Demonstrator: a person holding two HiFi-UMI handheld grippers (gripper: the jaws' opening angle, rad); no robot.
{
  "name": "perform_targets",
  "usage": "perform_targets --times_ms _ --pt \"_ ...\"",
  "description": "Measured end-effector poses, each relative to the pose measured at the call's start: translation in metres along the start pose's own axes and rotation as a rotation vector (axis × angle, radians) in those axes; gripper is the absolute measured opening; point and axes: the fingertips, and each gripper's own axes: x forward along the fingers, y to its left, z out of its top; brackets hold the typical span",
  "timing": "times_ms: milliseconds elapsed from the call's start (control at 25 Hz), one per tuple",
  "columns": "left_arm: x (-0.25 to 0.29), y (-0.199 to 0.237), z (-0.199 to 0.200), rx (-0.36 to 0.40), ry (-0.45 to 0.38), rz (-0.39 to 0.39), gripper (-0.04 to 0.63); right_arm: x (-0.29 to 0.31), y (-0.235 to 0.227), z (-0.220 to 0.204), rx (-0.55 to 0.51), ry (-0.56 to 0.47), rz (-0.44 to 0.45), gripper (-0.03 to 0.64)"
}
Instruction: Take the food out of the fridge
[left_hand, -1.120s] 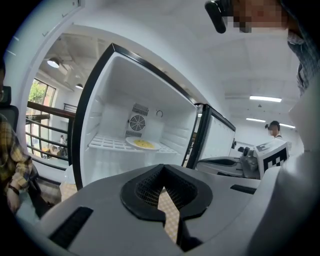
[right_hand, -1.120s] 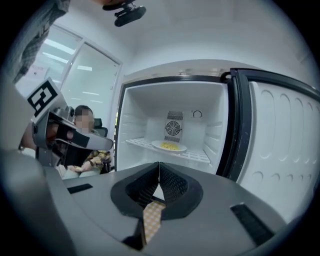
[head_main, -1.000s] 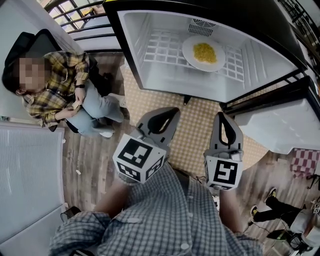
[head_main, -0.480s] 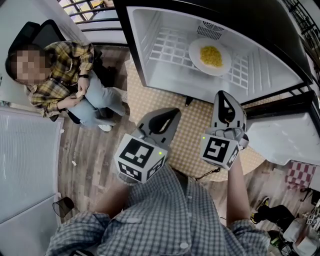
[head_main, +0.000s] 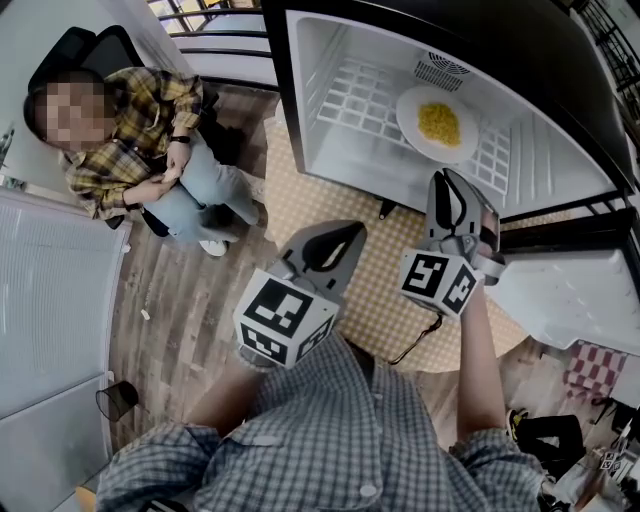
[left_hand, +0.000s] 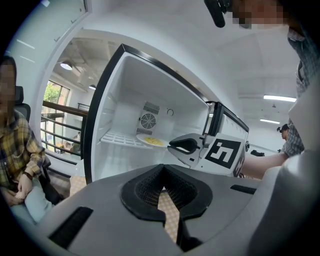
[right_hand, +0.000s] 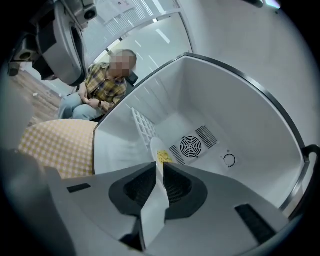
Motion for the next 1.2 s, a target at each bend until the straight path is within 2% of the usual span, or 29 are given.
perform_targets --times_ms 200,320,760,1200 --pt "-0.002 0.002 0.0 0.001 0.002 0.013 0.006 0.012 0.001 0.002 -0.108 -0.002 -0.006 0.014" --pt "-0.004 0.004 -0.002 0.003 0.01 0.025 0.006 0.019 0.005 0.001 -0.14 0.003 0.007 0.071" --pt "-0.006 0.005 -0.002 -0.002 0.011 0.044 0.006 0.034 0.013 0.0 -0.165 0.004 0.039 0.069" --pt "-0.002 0.003 -0.001 -0.008 0.005 0.043 0.006 0.036 0.01 0.001 -0.249 0.018 0.013 0.034"
